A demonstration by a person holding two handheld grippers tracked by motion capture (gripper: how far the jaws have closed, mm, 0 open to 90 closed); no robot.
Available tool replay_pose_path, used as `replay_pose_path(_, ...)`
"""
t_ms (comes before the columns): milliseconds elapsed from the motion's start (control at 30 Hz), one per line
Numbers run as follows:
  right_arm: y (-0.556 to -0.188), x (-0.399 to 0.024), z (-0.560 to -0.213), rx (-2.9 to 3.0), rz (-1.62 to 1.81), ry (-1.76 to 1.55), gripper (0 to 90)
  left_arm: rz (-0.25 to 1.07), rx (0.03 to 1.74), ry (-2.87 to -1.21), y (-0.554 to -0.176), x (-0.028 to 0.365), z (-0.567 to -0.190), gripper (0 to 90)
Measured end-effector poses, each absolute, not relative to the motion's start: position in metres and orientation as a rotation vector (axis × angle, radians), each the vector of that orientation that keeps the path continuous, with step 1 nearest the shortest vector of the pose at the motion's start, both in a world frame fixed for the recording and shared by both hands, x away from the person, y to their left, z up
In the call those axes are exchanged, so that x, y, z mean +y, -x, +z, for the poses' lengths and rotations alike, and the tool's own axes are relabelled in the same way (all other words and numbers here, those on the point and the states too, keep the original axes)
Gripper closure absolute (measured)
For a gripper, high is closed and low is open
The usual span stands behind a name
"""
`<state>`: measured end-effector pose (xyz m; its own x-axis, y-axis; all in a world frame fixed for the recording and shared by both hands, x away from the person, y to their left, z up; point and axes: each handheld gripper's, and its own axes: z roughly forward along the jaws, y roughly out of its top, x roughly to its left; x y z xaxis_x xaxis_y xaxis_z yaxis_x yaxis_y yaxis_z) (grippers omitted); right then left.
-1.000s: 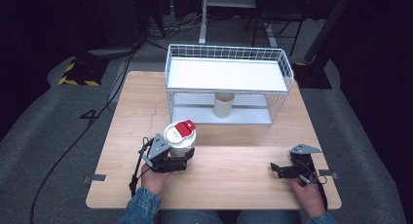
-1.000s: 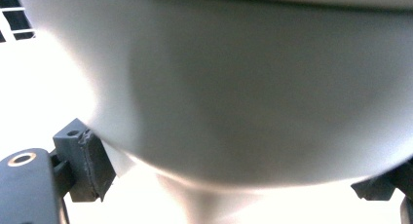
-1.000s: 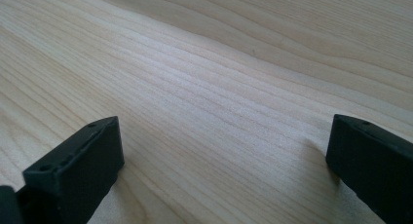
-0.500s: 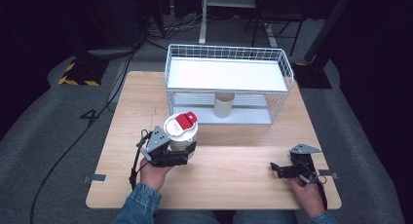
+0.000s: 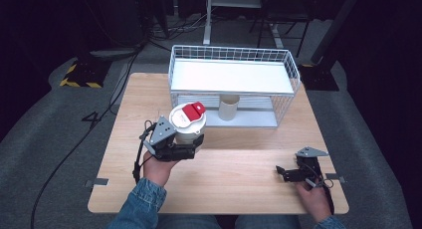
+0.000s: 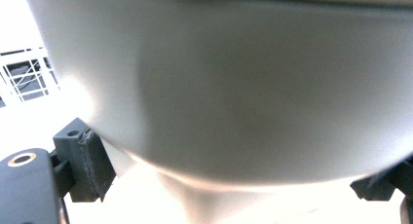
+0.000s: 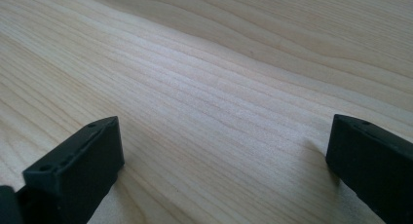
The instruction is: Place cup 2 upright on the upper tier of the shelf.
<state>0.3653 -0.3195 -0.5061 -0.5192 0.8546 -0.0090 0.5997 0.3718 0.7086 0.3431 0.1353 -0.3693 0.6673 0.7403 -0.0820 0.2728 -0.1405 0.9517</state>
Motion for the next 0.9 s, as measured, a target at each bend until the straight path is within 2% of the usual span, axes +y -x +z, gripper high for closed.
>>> replay_pose_path(900, -0.365, -0.319, -0.506, 2.260, 0.933, -1.268, 0.3, 0.533, 0.799, -1.683, -0.382, 0.123, -0.294, 11.2)
